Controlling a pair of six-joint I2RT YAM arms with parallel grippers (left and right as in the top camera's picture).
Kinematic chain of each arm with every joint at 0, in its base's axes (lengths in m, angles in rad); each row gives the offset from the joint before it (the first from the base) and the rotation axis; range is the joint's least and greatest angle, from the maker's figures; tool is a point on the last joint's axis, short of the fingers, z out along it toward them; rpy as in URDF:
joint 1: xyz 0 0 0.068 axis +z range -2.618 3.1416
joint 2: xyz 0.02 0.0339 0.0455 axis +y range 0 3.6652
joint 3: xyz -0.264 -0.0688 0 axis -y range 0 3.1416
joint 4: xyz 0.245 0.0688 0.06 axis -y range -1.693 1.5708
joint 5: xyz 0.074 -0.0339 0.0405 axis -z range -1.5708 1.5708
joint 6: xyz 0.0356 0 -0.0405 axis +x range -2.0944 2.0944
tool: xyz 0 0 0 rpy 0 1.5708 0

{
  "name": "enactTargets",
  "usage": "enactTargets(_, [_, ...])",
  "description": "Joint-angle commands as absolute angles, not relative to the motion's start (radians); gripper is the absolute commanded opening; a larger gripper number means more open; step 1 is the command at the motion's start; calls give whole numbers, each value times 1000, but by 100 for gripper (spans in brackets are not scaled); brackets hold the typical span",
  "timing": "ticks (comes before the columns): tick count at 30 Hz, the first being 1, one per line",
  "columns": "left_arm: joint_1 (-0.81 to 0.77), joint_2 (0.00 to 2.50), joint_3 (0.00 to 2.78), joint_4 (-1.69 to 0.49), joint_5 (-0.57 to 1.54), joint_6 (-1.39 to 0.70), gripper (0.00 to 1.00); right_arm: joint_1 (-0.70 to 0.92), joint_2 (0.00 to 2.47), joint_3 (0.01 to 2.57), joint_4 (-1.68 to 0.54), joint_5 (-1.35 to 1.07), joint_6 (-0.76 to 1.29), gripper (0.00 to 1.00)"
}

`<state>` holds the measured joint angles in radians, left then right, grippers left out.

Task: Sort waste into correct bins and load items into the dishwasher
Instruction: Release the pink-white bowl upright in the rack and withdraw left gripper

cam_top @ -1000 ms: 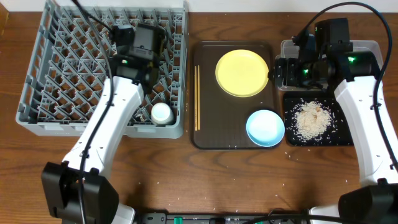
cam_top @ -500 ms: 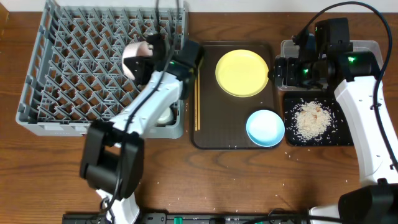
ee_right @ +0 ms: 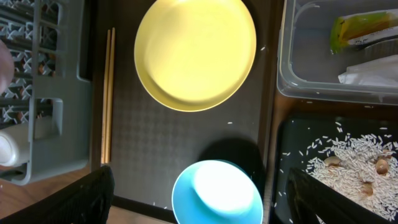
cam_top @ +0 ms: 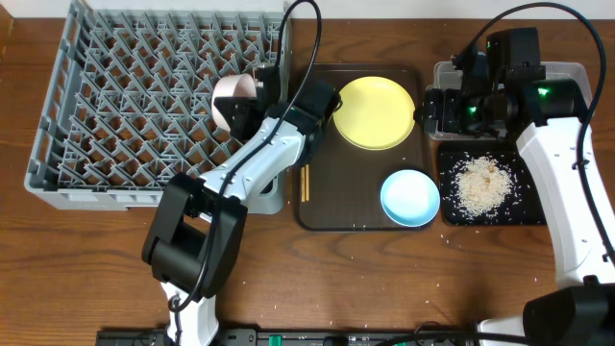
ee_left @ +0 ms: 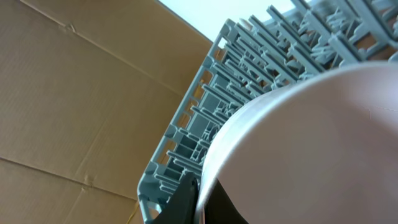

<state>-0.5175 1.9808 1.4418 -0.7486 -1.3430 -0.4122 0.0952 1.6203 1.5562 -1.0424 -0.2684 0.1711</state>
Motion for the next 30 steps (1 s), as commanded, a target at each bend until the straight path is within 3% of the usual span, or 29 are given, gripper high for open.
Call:
enactTargets(1, [-515,1990,1420,-746,-1393,-448,7,106,1608,1573,-1041,-262,163,86])
enactTargets(11, [-505,1990,1420,-746,-1507,-505,7,106,1608,1573,-1050,-262,162,86])
enactTargets(24, [-504,1991,1391,-756,-1209,-540,8,106,1608,1573,-1059,-259,159,86])
enactTargets(28, [-510,1990,1391,-776,-1086,-540,17,106,1608,1573,-1059,-258,159,86])
enactTargets(30, [-516,1989,1391,-781,-1044,-537,27,106,1608,1573,-1059,-258,159,86])
